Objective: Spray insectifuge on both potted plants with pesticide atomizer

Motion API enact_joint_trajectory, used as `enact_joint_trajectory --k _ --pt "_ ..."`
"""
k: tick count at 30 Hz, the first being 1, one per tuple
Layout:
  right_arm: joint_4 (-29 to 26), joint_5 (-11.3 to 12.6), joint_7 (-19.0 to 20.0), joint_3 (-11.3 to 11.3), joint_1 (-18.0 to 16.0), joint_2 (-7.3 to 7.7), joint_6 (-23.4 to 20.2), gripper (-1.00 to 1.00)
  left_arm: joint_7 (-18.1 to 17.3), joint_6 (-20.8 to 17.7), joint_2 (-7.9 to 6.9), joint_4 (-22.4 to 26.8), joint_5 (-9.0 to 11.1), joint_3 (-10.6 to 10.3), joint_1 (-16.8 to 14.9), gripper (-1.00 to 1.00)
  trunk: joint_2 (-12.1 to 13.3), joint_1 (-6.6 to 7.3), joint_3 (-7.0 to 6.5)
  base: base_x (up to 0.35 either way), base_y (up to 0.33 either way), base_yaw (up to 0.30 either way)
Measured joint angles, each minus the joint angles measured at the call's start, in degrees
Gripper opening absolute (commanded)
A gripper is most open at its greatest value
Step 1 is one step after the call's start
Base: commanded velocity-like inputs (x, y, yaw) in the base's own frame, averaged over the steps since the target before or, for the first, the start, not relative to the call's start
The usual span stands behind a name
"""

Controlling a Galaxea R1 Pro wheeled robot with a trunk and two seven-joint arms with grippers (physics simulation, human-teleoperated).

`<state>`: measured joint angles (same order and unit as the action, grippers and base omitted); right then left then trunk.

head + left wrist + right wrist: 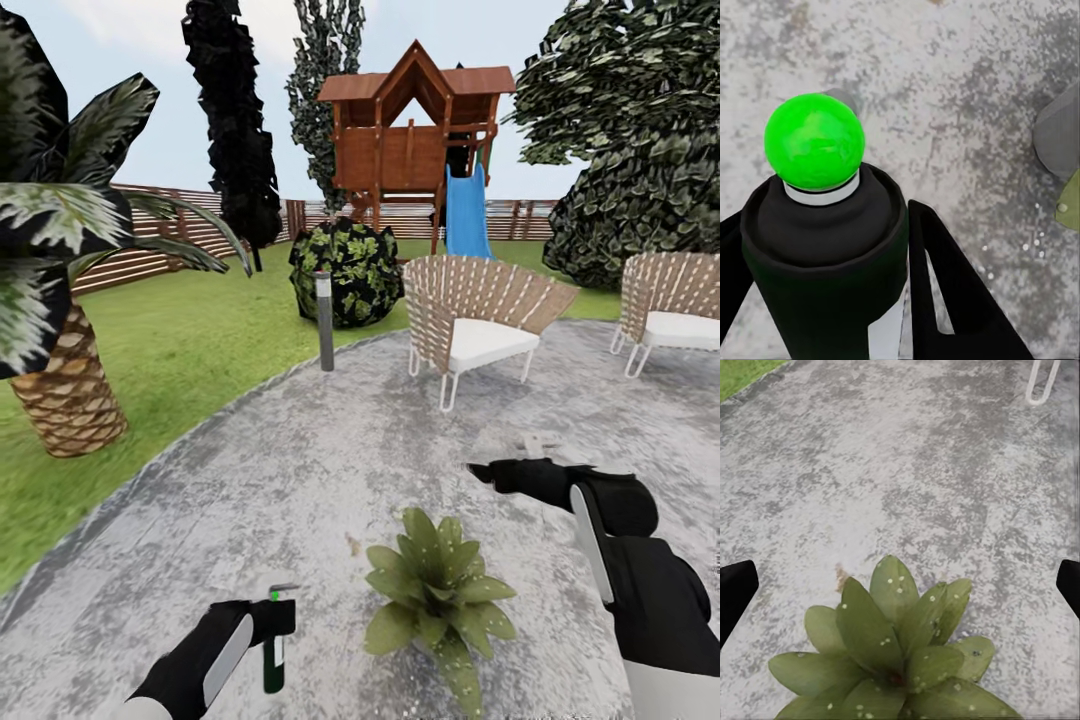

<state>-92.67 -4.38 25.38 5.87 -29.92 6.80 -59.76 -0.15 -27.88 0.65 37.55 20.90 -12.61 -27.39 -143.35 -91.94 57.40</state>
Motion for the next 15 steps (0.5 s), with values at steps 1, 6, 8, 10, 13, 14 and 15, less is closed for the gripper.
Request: enact_joint_trajectory --k 1,6,8,10,13,14,15 --pt "0.00 0.00 0.01 0.09 -0.04 0.04 0.00 1.00 0.03 -0.29 0.12 0.00 -0.28 0.01 -0.01 -1.00 0.00 0.00 0.00 0.000 0.343 -0.277" --pt "0.00 -0.02 0.11 0.78 -0.45 0.20 0.01 1.00 0.17 -0.75 0.37 0.00 -0.76 0.03 -0.09 -1.00 0.00 0.00 0.00 0.000 0.343 -0.278" --pt "0.00 -0.19 0.07 1.93 -0.26 0.22 0.01 1.00 0.10 -0.79 0.40 0.04 -0.79 0.01 -0.10 -1.00 0.00 0.00 0.00 0.000 0.343 -0.277" --pt "0.00 -0.36 0.02 2.55 -0.08 0.23 0.00 1.00 0.05 -0.80 0.48 0.12 -0.78 -0.03 -0.10 -1.00 0.00 0.00 0.00 0.000 0.343 -0.203" --pt "0.01 -0.35 0.20 2.91 0.07 0.20 0.00 1.00 0.07 -0.81 0.82 0.23 -0.79 -0.05 -0.10 -1.00 0.00 0.00 0.00 0.000 0.343 -0.076" --pt "0.01 -0.23 0.31 3.58 0.14 0.13 0.01 1.00 0.10 -0.82 1.01 0.25 -0.78 -0.05 -0.10 -1.00 0.00 0.00 0.00 0.000 0.343 -0.024" --pt "0.01 -0.14 0.35 3.92 0.25 0.10 0.01 1.00 0.08 -0.82 1.13 0.28 -0.80 -0.05 -0.10 -1.00 0.00 0.00 0.00 0.000 0.343 -0.016"
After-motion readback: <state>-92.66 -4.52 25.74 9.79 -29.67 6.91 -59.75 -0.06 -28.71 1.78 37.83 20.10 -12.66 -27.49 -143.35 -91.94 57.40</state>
